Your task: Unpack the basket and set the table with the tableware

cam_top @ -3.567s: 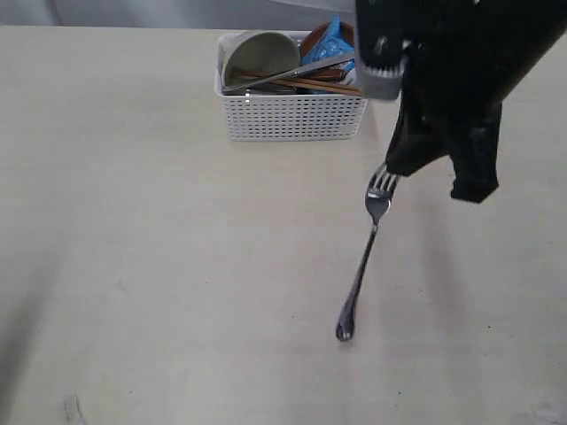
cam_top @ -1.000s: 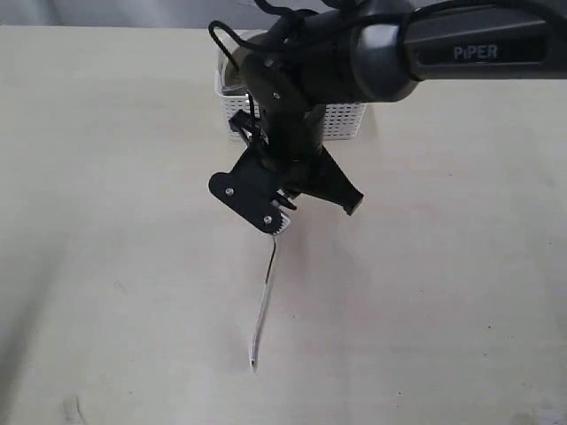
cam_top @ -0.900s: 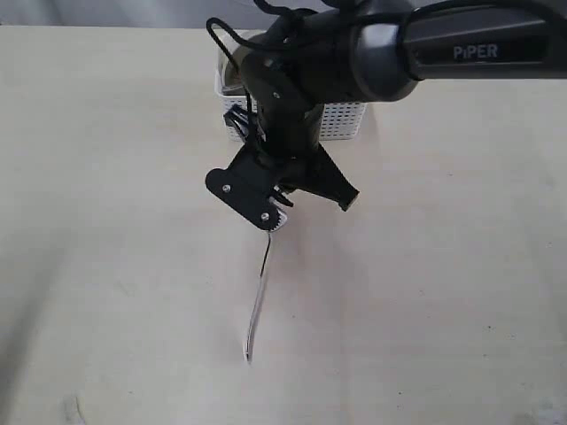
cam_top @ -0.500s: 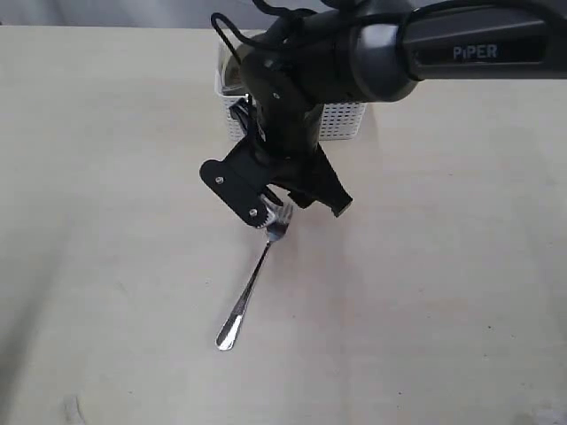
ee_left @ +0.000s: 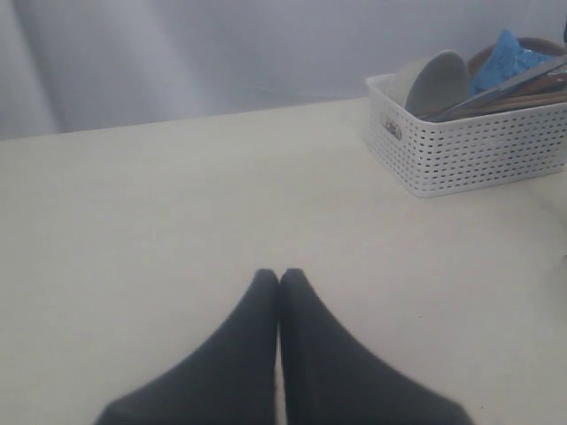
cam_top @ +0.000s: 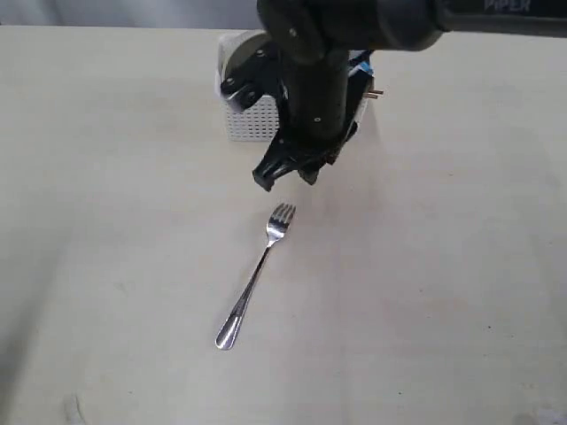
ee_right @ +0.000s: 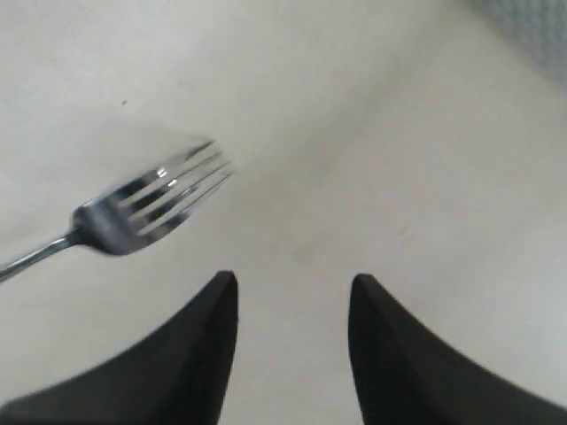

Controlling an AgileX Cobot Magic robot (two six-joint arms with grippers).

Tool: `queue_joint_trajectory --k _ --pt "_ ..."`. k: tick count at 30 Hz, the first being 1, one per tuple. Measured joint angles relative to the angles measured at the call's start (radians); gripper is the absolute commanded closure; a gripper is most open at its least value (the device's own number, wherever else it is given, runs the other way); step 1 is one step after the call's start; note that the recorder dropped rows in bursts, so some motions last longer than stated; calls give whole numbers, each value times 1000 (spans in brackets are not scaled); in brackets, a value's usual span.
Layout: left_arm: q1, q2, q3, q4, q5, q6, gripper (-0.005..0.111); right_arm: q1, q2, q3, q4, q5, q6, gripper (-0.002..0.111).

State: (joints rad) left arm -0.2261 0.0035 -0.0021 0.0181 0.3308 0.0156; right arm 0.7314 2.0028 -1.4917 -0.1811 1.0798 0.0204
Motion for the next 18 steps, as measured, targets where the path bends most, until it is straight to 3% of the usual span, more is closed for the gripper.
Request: queue_joint_trajectory --k 4,8,14,18 --pt "0 0 0 0 0 0 106 -71 -22 47 330 73 29 64" --pt "0 0 0 0 0 0 106 -69 -59 161 522 22 32 64" --pt "0 0 0 0 0 0 106 82 -78 306 595 -313 216 64" --pt "0 0 0 0 0 0 106 104 -24 300 544 -365 327 64"
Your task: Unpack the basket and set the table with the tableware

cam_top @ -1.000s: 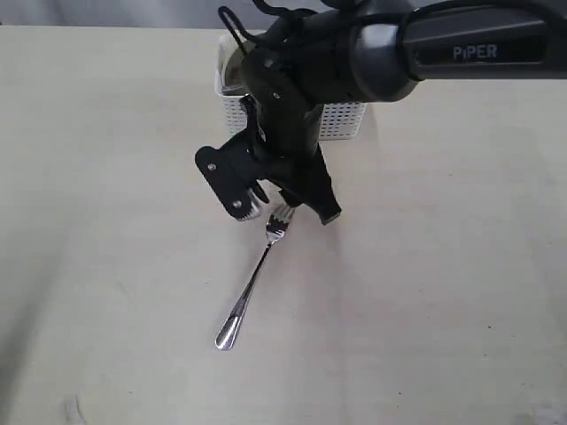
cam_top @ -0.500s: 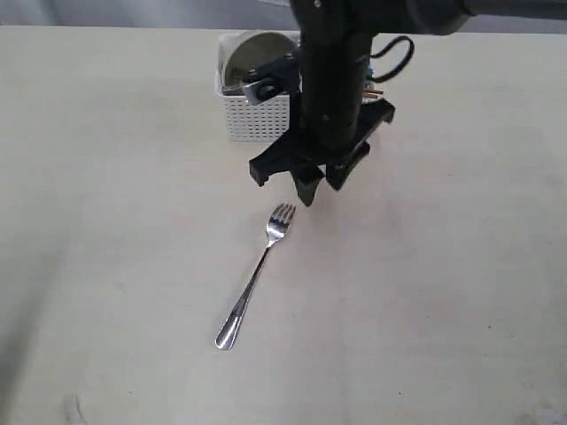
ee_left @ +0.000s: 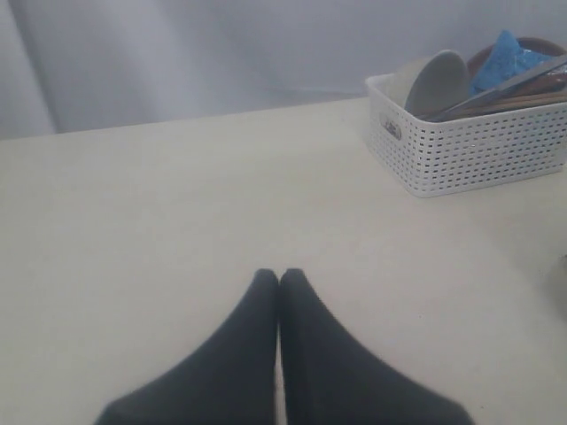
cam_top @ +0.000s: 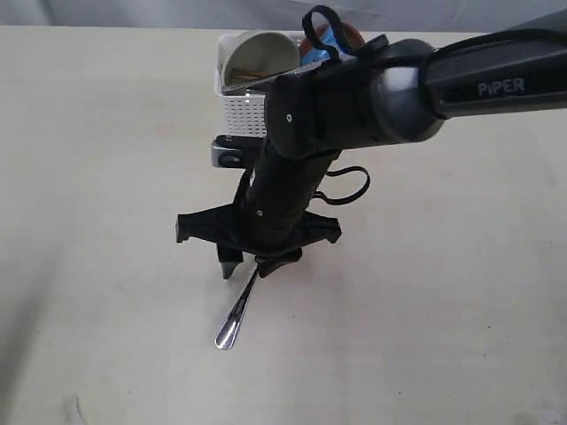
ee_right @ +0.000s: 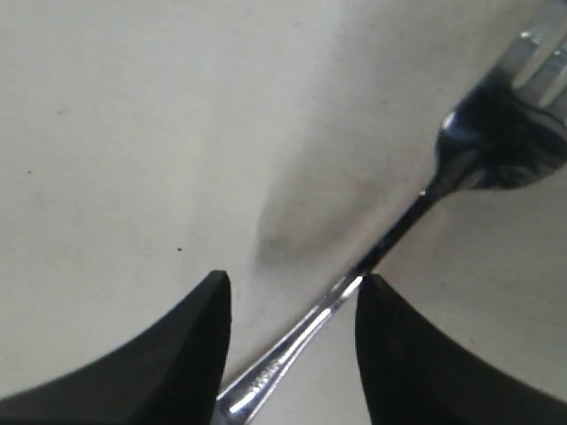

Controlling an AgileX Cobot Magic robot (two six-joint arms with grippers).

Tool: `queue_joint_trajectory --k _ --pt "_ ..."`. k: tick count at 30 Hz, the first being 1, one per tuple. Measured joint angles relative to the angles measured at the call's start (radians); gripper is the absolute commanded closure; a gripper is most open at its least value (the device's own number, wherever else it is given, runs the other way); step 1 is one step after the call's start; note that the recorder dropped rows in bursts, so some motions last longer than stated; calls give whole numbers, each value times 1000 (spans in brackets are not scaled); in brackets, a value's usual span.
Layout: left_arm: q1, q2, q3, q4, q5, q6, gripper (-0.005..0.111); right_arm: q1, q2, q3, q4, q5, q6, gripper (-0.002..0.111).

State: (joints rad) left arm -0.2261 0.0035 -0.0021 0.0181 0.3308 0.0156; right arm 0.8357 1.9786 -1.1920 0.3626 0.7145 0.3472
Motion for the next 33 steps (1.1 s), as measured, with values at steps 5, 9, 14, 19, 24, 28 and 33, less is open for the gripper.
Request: queue_joint_trajectory --k 5,9,14,19,24,28,33 --pt "0 0 0 0 0 0 106 0 2 -4 -54 55 30 64" --pt "0 0 0 0 0 0 106 0 9 -4 -111 29 92 64" --pt "0 0 0 0 0 0 106 0 33 -10 -155 15 148 67" --pt "0 0 0 0 0 0 106 0 35 -11 -174 10 153 100" --pt "0 0 0 0 0 0 106 0 37 -11 -228 4 151 109" --pt "0 0 0 0 0 0 106 0 37 -18 -243 8 151 109" --pt "0 0 0 0 0 0 106 0 49 -79 -316 91 147 109"
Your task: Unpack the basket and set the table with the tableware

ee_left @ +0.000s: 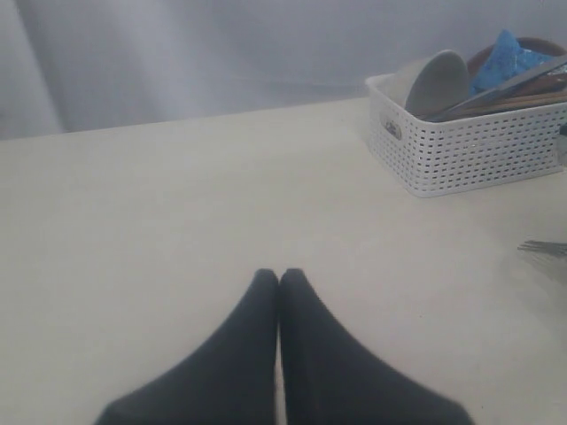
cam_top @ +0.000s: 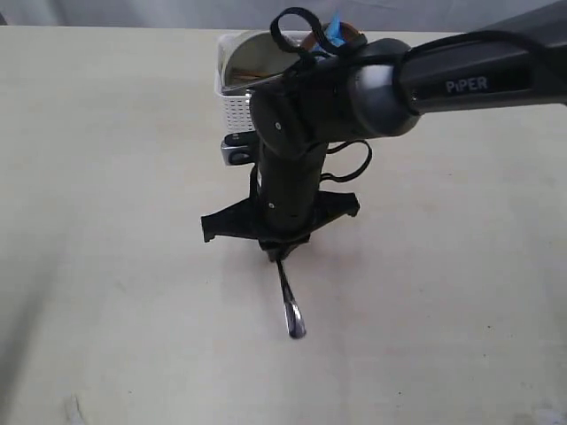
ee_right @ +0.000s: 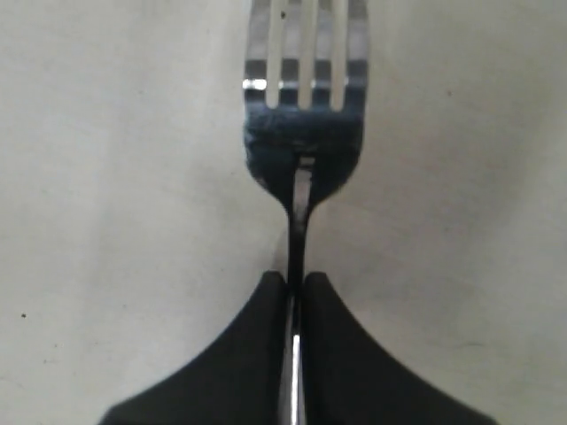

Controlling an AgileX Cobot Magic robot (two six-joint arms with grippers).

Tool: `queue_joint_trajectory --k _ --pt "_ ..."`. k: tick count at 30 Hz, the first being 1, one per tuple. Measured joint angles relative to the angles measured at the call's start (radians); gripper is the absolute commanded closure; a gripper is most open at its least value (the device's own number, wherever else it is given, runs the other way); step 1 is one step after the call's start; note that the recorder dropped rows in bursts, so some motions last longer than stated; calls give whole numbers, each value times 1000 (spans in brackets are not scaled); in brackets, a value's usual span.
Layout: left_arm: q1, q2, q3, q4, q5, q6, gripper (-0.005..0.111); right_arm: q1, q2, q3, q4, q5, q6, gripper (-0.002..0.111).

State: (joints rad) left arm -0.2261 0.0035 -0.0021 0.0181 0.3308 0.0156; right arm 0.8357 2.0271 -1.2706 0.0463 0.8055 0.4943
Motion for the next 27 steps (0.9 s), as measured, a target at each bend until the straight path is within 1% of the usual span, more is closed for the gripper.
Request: queue_joint_trajectory --k 3,6,8,10,13,18,21,23,27 --pt "0 0 0 0 0 0 106 9 -8 -34 -46 36 0 109" --pt "0 0 0 0 0 0 106 40 -36 -47 -152 71 44 109" --pt "0 0 0 0 0 0 106 73 -60 -51 -285 131 122 109" --pt "0 0 0 0 0 0 106 122 -71 -51 -468 231 197 109" --pt "0 0 0 0 0 0 106 208 -75 -51 -709 367 246 109" --pt "0 0 0 0 0 0 106 361 -70 -51 -1017 404 266 109" --pt "0 0 0 0 0 0 106 425 -38 -53 -1126 404 249 109" --pt "0 0 0 0 0 0 106 450 -9 -53 -1166 404 231 109" --pt "0 0 0 0 0 0 106 490 81 -53 -1215 404 128 109"
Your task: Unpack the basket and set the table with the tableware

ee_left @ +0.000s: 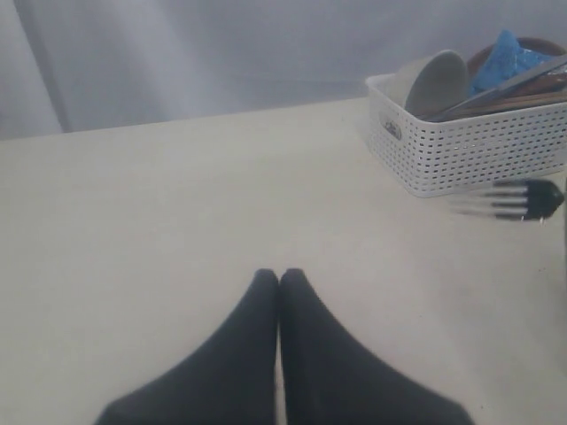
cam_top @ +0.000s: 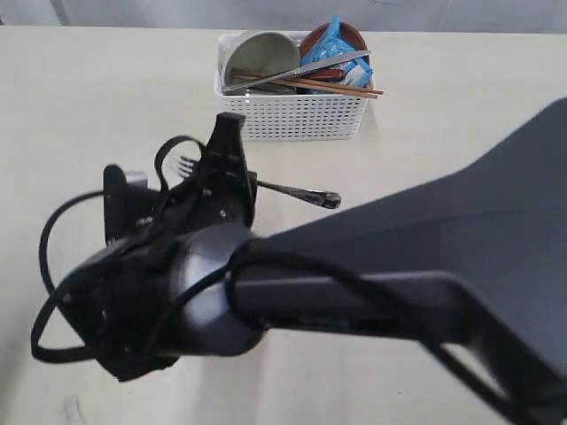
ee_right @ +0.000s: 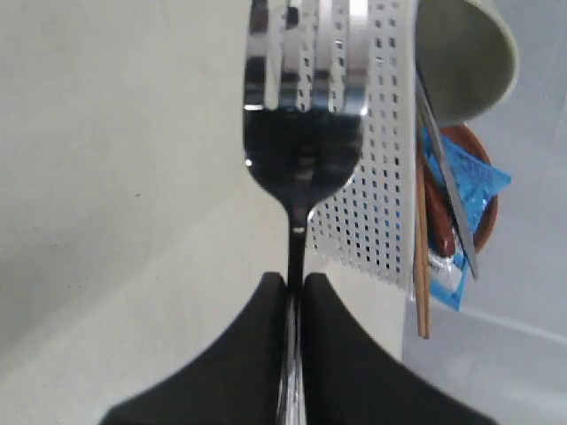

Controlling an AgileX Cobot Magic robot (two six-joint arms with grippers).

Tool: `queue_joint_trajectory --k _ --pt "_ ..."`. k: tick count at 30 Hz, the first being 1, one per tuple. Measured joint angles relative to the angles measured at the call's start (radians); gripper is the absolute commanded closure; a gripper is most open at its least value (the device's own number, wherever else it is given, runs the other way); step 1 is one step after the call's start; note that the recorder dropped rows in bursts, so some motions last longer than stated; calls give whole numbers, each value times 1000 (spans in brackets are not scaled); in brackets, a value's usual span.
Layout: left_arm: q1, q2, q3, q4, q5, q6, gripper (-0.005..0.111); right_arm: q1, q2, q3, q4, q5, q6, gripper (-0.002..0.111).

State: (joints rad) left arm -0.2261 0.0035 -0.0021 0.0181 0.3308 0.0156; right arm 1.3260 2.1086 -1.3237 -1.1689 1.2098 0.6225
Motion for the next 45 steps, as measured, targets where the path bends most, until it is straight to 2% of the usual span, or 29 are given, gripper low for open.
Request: queue_joint_trajectory --k 8,24,26,30,32,39,45 --pt "0 0 0 0 0 0 106 70 78 0 -95 -2 -65 109" --pt "0 0 0 0 0 0 106 73 126 0 -103 -116 -116 108" --pt "0 0 0 0 0 0 106 73 126 0 -99 -118 -124 102" --pt "0 0 0 0 0 0 106 73 126 0 -72 -133 -133 73" --pt "0 0 0 0 0 0 106 73 128 0 -68 -137 -137 63" --pt "0 0 0 0 0 0 106 73 128 0 -51 -140 -151 62" --pt "0 0 0 0 0 0 106 73 115 0 69 -166 -192 62"
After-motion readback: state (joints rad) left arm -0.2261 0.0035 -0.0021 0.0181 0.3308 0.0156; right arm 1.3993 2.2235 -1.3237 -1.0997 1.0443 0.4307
